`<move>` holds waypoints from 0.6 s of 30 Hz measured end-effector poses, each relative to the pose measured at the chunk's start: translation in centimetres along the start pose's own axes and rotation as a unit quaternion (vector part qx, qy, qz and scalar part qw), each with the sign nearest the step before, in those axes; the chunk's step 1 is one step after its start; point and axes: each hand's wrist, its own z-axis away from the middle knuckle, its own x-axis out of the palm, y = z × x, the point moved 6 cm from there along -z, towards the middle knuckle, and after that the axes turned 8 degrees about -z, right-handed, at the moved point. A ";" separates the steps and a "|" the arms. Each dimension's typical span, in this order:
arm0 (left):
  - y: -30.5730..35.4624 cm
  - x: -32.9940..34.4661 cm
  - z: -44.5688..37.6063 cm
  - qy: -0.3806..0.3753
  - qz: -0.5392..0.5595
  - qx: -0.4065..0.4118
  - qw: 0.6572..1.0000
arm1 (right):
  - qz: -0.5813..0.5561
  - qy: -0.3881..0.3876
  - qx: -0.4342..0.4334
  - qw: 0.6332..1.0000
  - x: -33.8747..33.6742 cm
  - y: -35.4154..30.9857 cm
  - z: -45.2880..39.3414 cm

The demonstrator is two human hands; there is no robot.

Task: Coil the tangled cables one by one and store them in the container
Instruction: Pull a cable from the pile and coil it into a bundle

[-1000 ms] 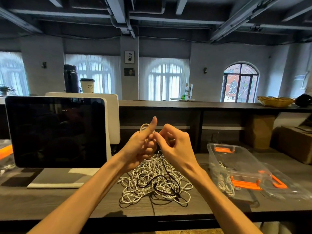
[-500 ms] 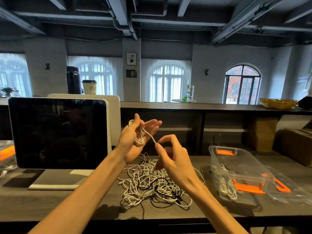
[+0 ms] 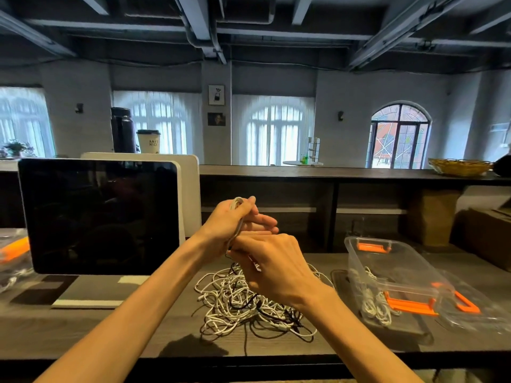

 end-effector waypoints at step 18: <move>-2.8 2.1 2.8 -0.280 0.092 -0.112 0.949 | -0.259 0.122 0.194 0.938 -2.9 3.8 -0.9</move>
